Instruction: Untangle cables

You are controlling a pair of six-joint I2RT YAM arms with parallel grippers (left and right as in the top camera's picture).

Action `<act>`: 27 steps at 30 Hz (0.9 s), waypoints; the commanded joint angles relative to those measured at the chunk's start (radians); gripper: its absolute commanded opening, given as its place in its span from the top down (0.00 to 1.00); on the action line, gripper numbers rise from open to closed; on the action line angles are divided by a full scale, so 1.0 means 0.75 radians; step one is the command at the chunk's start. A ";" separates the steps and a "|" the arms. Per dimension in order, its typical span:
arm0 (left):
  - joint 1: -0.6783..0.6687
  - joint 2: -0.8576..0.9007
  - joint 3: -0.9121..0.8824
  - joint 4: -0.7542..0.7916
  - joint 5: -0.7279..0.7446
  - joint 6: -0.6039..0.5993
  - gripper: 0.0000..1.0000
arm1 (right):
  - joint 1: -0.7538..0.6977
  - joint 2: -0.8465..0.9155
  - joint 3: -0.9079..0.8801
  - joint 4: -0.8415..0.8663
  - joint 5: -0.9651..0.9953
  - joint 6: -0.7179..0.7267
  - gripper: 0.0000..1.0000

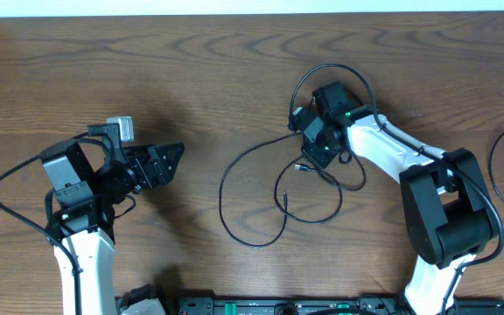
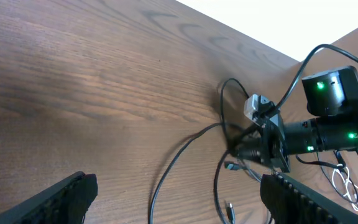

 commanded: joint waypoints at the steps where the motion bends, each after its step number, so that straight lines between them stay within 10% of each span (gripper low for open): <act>1: 0.007 -0.002 -0.005 0.002 0.023 -0.002 0.11 | 0.023 0.031 -0.012 -0.010 0.007 0.042 0.99; 27: 0.007 -0.002 -0.005 0.001 0.027 -0.002 0.11 | 0.025 -0.035 0.612 -0.420 0.050 0.206 0.99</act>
